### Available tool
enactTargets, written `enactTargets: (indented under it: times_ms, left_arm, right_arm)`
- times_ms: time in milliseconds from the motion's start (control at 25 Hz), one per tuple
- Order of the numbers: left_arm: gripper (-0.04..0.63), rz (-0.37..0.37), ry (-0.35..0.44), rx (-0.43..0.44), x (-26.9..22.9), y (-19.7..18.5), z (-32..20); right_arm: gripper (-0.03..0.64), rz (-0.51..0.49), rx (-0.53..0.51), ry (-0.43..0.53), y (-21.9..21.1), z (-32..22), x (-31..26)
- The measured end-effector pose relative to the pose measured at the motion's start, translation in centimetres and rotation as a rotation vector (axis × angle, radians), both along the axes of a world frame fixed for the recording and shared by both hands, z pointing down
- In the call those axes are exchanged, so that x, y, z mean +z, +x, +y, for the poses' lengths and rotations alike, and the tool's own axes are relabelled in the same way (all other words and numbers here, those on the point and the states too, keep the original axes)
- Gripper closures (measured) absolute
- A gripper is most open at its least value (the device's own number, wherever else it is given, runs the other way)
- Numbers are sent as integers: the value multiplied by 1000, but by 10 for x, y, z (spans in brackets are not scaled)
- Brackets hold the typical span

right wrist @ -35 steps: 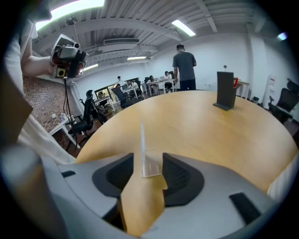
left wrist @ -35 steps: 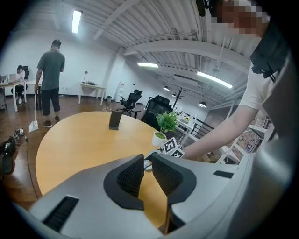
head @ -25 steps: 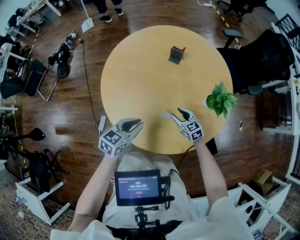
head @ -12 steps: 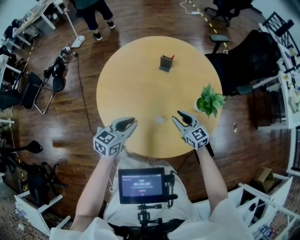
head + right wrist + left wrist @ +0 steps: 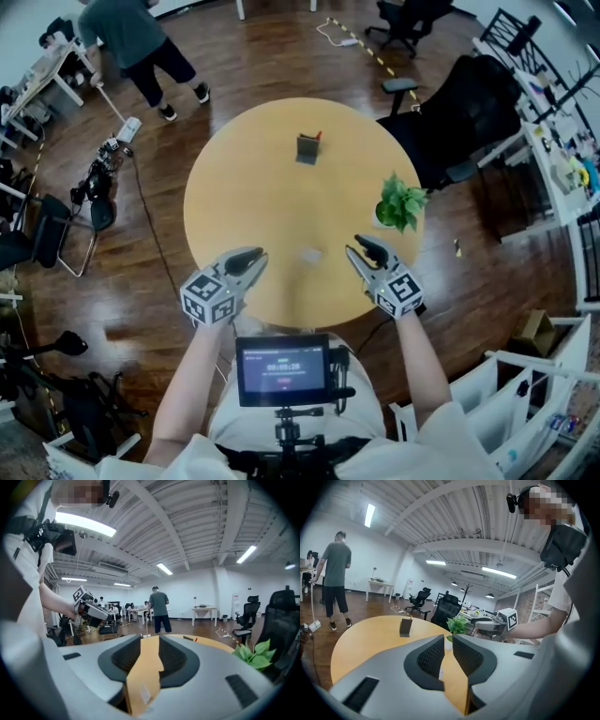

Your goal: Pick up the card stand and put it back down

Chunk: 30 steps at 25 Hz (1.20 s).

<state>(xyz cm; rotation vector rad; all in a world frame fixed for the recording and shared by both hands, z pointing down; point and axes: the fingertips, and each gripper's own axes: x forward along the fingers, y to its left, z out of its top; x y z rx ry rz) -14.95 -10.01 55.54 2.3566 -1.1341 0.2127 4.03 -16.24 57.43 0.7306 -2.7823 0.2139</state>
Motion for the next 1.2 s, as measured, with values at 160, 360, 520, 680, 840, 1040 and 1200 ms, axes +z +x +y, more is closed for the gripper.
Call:
enactTargets:
  times_ms: [160,360,520,680,840,1040,1200]
  left_arm:
    - [541,37,16,16,-17,-19,2]
    - [543,76,52,40,-39,-43,9]
    - [543,102,66,52,-46,-62,21]
    - [543,120,57,66,-39,-82,34]
    - [551,136,58,87,-29,-101,42]
    - [552,154,44,131,-11,-113,53]
    - [552,150,31,173,1,-111,59]
  right_arm:
    - [488,-33,123,-20,0,13,-34]
    - [492,-69,234,-5,-9,35,-58]
    - [494,-23,276,25,-25,57,-68]
    - [499,27,327,46,-36,79,-72]
    - [508,62,394,55,-40,98,-73]
    - [514,96,466,64,-36,130,-75]
    - [514,115,509,68,-31,155,-76]
